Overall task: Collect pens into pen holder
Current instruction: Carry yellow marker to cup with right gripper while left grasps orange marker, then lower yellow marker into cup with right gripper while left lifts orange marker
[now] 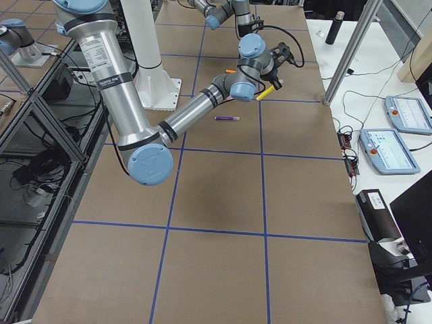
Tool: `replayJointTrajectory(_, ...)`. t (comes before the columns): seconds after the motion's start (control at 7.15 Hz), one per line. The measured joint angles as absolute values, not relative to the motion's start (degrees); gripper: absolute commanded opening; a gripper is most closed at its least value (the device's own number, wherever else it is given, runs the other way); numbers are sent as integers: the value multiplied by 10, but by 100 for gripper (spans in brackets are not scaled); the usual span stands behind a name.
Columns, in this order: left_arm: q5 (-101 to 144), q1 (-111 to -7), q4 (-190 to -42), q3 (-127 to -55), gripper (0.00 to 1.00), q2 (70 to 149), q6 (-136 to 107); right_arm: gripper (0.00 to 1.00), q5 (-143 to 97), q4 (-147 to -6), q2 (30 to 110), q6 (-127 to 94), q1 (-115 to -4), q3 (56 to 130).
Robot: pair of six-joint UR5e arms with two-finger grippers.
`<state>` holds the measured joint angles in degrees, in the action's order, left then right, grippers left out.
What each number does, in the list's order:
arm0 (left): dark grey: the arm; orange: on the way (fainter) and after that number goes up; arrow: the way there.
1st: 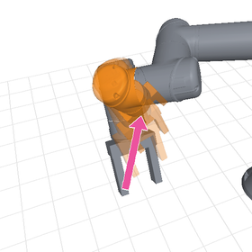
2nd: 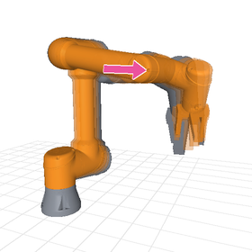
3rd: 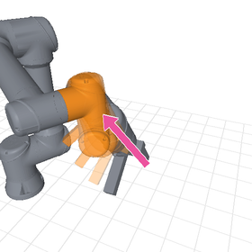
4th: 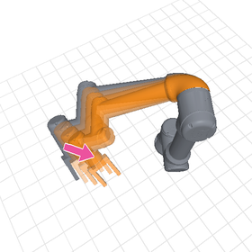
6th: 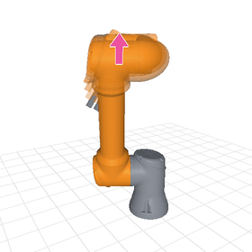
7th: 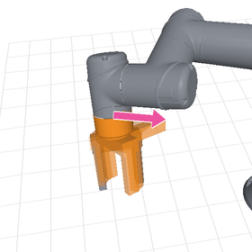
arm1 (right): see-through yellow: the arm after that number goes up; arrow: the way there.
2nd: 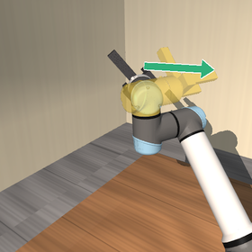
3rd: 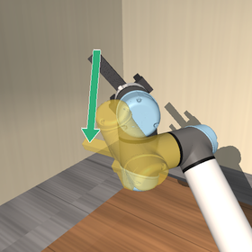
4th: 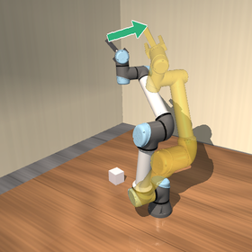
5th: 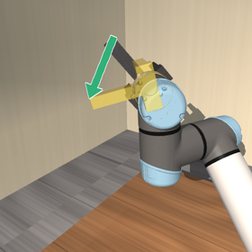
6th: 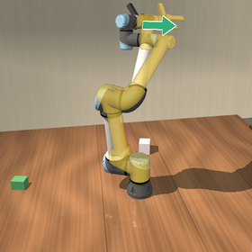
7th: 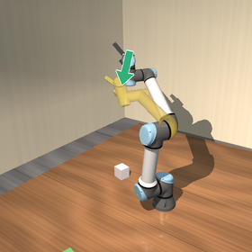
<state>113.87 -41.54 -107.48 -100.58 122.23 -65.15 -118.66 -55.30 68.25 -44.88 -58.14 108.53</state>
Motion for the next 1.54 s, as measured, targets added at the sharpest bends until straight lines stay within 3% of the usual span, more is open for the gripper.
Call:
replayJointTrajectory(0.7,1150,-387,-1014,-923,99,1223,-564,0,-878,-555,652,-514,-327,1124)
replayJointTrajectory(1.54,1146,-370,-1015,-889,95,1221,-524,0,-805,-557,587,-514,-265,1066)
